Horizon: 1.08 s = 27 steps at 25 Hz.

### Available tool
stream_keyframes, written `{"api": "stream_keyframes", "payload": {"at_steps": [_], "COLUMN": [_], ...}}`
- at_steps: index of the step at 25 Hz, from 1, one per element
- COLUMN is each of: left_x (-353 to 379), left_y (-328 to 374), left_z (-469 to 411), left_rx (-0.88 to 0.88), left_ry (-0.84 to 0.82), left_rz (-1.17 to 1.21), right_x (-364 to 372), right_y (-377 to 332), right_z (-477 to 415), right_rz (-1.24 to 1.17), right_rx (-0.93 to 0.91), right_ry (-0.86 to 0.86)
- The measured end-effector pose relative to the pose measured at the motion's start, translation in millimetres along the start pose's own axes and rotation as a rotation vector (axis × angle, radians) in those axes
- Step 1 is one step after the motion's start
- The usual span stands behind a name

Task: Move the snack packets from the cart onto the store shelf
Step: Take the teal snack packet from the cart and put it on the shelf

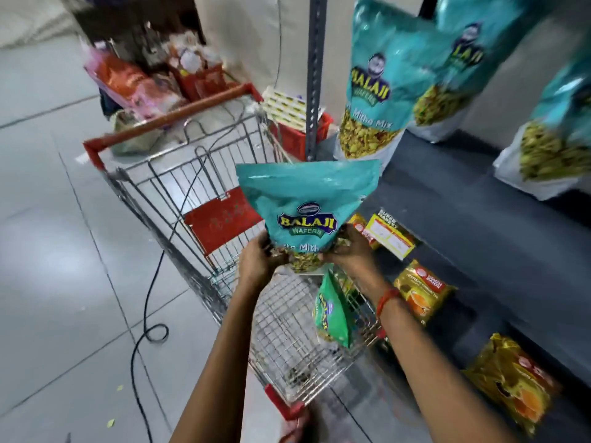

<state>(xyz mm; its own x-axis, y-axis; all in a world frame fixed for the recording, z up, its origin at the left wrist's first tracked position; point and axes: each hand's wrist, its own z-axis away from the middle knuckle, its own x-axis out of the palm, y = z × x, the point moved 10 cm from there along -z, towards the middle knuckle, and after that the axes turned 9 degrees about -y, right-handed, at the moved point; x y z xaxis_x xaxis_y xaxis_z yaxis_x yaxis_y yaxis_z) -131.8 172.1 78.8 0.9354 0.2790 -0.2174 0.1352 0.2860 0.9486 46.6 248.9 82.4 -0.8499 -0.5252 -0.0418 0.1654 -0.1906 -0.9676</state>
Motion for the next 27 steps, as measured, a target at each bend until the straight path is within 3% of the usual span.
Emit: {"api": "stream_keyframes", "payload": {"at_steps": [5,8,13,21,27], "left_x": [67,122,224,319,327], "left_y": [115,151,177,200,186], "left_z": [-23,-38,-77,-133,-135], "left_rx": [0.257,0.301,0.312,0.281,0.281], "left_ry": [-0.212,-0.366,-0.599,-0.726,-0.741], "left_rz": [-0.055,-0.001,-0.134,-0.199,-0.289], "right_x": [-97,-149,-231,-302,-301], "right_y": [-77,-90,-76,-77,-56], "right_z": [45,62,89,80,84], "right_rz": [0.064,0.017,-0.004,-0.059,-0.03], "right_rx": [-0.168,-0.192,-0.143,-0.176,-0.056], "right_ry": [0.275,0.385,0.643,0.788,0.793]}}
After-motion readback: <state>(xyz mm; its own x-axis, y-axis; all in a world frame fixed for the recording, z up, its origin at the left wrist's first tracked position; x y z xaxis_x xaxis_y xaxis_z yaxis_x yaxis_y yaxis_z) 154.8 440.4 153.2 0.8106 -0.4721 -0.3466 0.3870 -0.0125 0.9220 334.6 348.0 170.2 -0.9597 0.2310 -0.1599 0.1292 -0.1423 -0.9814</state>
